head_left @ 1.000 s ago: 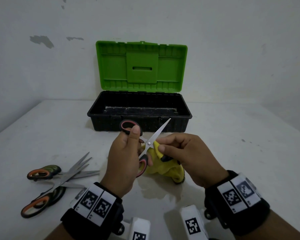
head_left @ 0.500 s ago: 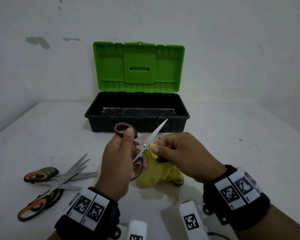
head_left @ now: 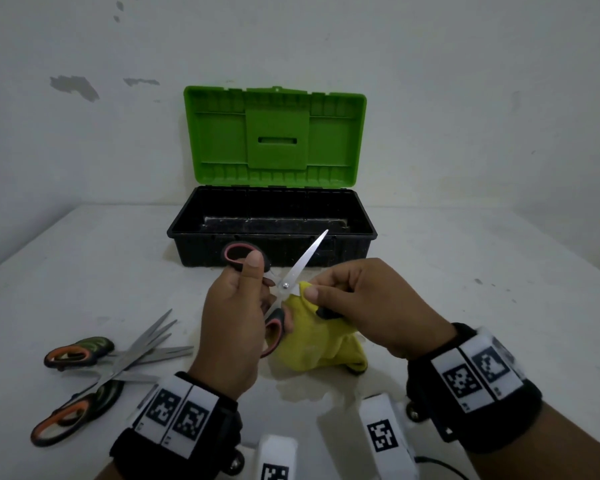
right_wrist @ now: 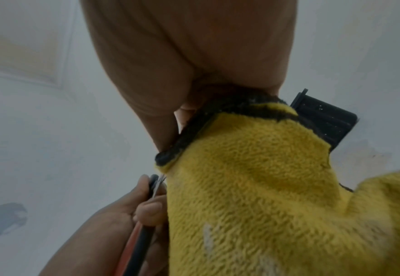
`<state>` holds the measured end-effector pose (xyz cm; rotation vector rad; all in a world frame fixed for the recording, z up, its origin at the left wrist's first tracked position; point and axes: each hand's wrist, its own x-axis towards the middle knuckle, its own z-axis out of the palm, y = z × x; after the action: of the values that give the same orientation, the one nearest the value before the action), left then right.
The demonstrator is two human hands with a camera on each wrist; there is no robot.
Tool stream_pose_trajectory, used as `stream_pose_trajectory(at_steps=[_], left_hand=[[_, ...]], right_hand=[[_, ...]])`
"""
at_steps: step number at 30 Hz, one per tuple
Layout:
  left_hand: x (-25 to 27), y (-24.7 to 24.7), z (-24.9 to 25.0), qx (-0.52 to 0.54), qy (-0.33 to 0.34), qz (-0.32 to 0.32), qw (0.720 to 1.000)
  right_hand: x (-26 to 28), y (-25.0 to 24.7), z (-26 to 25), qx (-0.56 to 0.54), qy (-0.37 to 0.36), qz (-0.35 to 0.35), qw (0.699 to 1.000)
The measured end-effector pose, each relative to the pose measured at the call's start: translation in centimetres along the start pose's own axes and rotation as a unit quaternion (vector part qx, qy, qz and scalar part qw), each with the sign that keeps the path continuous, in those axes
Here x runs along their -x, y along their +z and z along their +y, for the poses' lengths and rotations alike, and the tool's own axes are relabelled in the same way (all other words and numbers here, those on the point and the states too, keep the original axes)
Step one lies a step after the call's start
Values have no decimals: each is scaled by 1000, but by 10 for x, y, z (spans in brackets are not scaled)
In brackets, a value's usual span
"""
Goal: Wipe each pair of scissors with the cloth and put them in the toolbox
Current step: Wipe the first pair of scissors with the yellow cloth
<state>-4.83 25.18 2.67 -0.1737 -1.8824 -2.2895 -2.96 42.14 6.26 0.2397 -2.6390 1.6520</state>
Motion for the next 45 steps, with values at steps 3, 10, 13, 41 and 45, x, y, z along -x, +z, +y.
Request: stream_pose_trajectory(at_steps=[3, 10, 13, 41, 45], left_hand=[[-1, 0, 4, 12, 8, 0, 1000], [-5, -5, -1, 30, -12, 14, 999], [-5, -4, -4, 38, -23, 8, 999], [-19, 10, -2, 253, -123, 25, 959], [-18, -2, 0, 201, -124, 16, 972]], right_hand=[[-1, -3, -1, 17, -5, -6, 1000], [5, -23, 5, 49, 5, -21, 999], [4, -31, 11, 73, 11, -34, 997], [-8, 31, 3, -37, 32, 50, 998], [-7, 36, 8, -128, 37, 65, 989]])
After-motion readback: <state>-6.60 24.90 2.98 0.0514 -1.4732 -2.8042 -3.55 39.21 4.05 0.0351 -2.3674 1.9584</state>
